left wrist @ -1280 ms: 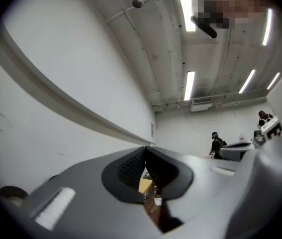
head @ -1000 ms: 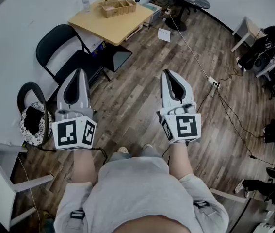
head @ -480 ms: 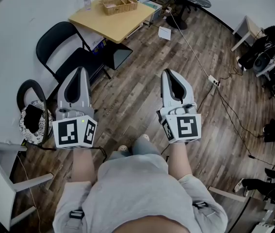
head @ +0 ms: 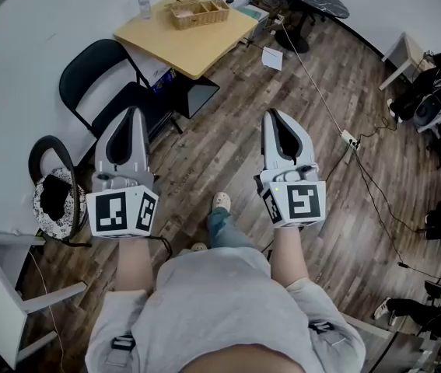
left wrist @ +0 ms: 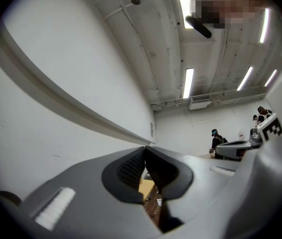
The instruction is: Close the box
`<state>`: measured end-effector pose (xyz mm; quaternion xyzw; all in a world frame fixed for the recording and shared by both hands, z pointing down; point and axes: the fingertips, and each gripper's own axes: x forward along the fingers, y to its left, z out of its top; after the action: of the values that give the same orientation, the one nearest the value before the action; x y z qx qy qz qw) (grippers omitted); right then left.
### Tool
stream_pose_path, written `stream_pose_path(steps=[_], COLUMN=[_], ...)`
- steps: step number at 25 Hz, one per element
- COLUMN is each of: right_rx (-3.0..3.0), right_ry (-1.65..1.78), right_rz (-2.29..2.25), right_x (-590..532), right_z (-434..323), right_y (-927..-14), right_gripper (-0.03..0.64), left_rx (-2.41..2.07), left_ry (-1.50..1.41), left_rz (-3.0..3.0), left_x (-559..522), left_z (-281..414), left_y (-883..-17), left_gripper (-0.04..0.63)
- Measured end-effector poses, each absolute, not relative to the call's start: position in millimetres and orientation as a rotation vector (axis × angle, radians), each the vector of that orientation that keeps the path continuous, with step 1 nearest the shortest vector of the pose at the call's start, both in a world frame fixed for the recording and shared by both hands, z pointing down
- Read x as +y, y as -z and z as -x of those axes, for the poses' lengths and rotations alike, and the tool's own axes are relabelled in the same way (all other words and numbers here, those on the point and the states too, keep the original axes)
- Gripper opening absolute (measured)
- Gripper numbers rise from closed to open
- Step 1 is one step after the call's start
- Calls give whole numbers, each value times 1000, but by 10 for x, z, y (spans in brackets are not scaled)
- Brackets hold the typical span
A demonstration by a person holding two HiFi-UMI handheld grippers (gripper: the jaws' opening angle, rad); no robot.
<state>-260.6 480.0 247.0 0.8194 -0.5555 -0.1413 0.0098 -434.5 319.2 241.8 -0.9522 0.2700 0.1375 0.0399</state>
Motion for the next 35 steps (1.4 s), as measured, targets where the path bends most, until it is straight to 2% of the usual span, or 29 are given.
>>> stream_pose_path(steps=[24, 35], right_rx=[-1916, -1959], right_ry=[473, 422], right_rz=[-2462, -2452], right_x=[3394, 3169], right_z=[779, 249], right_y=[-2185, -2364], right_gripper=[12, 12], left_rx=[972, 1017], left_ry=[-441, -390], left_rz=[2835, 2823], left_x=[2081, 1904], left_z=[2661, 2196], left_y=[-2111, -2217], left_gripper=[58, 58])
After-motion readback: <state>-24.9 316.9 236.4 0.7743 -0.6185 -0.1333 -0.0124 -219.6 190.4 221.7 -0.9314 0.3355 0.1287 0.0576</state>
